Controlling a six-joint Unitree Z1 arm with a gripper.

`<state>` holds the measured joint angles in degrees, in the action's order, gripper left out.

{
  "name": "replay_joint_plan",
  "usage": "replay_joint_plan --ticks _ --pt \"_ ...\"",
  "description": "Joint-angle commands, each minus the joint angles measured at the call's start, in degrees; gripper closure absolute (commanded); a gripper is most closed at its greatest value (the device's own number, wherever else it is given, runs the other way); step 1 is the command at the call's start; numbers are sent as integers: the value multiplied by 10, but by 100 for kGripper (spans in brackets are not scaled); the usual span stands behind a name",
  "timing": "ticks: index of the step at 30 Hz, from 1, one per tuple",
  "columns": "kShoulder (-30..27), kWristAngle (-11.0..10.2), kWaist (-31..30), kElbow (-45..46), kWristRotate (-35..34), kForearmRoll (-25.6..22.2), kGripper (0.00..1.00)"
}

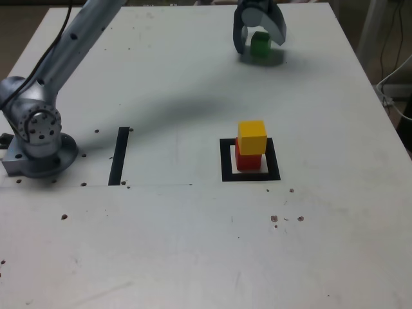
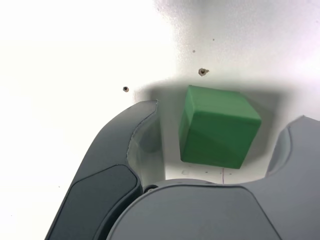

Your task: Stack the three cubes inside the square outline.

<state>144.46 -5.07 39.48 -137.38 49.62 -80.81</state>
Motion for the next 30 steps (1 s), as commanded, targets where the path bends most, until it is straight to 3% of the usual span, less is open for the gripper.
replay_joint_plan --ticks 1,5,30 --pt "2 -6 -2 -4 -3 1 57" --pt "2 -10 -4 -4 -3 3 67" --pt "-13 -25 -19 -6 -17 -11 68"
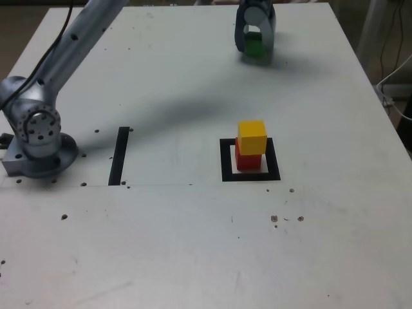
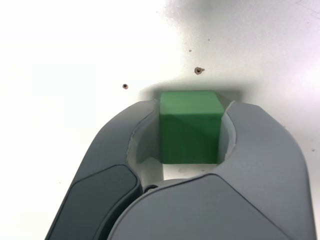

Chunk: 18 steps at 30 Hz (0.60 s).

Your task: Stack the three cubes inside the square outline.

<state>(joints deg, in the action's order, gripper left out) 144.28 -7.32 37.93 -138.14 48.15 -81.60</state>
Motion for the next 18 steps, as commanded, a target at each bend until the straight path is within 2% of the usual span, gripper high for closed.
replay_joint_plan --ticks 1,8,18 --pt "-15 -4 -6 3 -5 -4 68" --pt "-63 -8 -27 42 -38 -10 68" --pt "-200 9 -95 174 -144 -16 68"
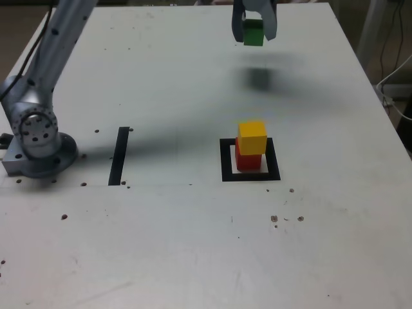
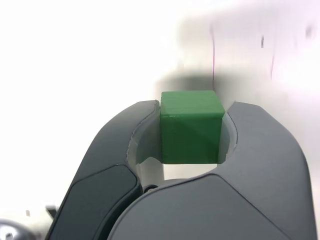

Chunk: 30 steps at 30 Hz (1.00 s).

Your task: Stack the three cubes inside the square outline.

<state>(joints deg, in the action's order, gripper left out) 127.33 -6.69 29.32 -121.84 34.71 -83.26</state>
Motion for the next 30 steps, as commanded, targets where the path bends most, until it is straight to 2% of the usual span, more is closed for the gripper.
replay_joint_plan --ticks 1,5,16,23,30 --pt "-43 5 -18 27 -22 1 68" --pt "-91 14 -63 85 -76 7 68" --pt "-189 16 -199 209 -220 17 68" --pt "-203 19 -278 253 -313 33 68" --pt "-196 25 -340 259 -382 46 68"
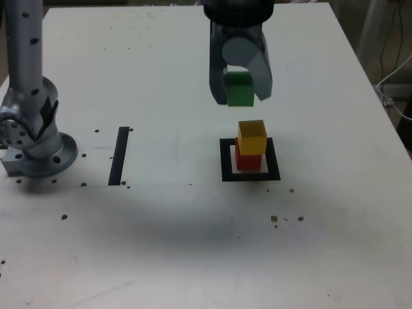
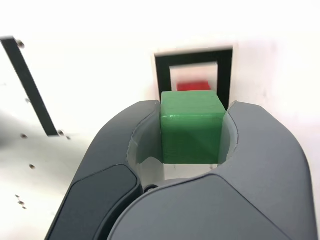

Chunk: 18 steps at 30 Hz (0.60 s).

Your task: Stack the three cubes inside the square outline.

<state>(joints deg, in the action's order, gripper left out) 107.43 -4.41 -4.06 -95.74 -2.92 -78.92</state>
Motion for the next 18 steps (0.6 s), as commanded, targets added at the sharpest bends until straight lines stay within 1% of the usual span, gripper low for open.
replay_joint_plan --ticks 1,9,18 --pt "5 3 -11 -4 -11 5 68" --pt "24 17 -33 -4 -35 21 68" --pt "33 19 -39 6 -40 39 68"
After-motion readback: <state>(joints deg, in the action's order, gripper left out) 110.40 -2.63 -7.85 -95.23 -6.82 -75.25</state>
